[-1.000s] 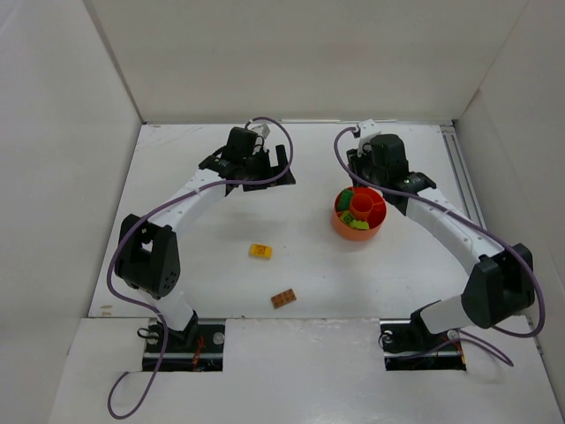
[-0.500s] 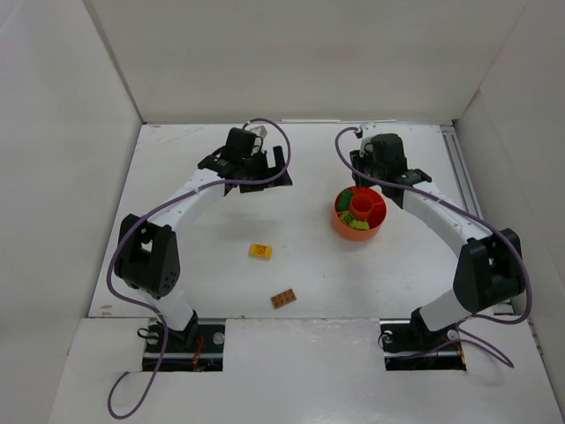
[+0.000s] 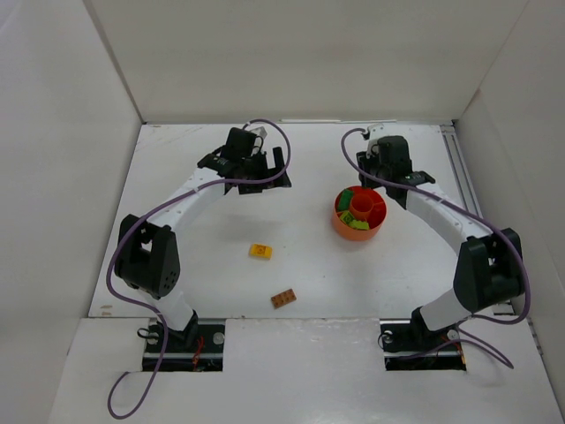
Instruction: Sort the legos into containers by color
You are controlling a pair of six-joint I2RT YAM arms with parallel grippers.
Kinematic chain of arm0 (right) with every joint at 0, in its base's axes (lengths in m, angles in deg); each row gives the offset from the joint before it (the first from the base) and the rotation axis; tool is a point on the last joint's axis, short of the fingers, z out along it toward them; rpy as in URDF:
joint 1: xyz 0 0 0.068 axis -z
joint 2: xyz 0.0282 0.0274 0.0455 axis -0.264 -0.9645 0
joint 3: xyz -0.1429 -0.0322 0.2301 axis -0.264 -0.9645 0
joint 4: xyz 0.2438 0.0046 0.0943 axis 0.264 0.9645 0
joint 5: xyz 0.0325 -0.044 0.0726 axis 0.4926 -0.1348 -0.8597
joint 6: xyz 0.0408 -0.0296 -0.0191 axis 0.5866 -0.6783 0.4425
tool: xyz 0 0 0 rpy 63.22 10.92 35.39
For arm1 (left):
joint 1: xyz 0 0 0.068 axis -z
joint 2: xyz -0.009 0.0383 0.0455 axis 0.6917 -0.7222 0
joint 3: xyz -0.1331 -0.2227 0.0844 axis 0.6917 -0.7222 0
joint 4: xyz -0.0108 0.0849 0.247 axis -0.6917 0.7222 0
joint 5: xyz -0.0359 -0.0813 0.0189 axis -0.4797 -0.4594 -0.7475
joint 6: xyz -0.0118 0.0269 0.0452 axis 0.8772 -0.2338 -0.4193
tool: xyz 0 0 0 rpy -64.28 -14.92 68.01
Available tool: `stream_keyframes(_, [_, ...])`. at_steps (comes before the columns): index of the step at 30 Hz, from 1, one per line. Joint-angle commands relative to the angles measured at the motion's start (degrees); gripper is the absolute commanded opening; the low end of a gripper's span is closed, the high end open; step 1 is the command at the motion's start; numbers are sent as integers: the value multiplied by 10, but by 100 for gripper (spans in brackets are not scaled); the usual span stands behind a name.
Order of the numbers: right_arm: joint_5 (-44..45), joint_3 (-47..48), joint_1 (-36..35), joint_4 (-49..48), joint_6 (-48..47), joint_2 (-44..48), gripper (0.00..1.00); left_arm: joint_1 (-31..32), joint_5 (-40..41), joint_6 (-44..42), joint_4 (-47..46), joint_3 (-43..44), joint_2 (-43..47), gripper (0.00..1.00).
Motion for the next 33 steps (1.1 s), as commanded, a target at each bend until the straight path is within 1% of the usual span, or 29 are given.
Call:
stream_keyframes(1, [5, -3, 5, -25, 7, 7, 42, -2, -1, 5, 16, 28, 6, 100])
stream_keyframes(4, [5, -8, 5, -25, 7, 7, 42, -2, -1, 11, 16, 23, 6, 100])
stream_keyframes(10, [5, -26, 5, -25, 12, 14, 47, -2, -1, 16, 16, 12, 11, 100])
stream_keyframes(13, [11, -32, 10, -20, 17, 26, 51, -2, -1, 21, 16, 6, 16, 100])
stream_keyframes(23, [16, -38, 10, -10, 24, 66, 49, -2, -1, 21, 16, 1, 27, 100])
stream_keyframes(25, [-6, -38, 10, -10, 13, 79, 49, -2, -1, 21, 16, -4, 32, 100])
stream_keyframes(27, [-19, -43, 0, -10, -14, 103, 49, -2, -1, 21, 16, -4, 38, 100])
stream_keyframes(28, [-32, -43, -8, -10, -28, 111, 52, -2, -1, 21, 16, -11, 45, 100])
stream_keyframes(31, [-27, -48, -80, -3, -84, 147, 57, -2, -1, 26, 10, -43, 74, 100])
stream_keyframes(32, [-12, -48, -106, 5, -95, 154, 59, -2, 5, 33, 5, -65, 83, 100])
stream_keyframes(33, [-11, -54, -154, 5, -102, 159, 60, -2, 5, 34, 5, -75, 92, 100])
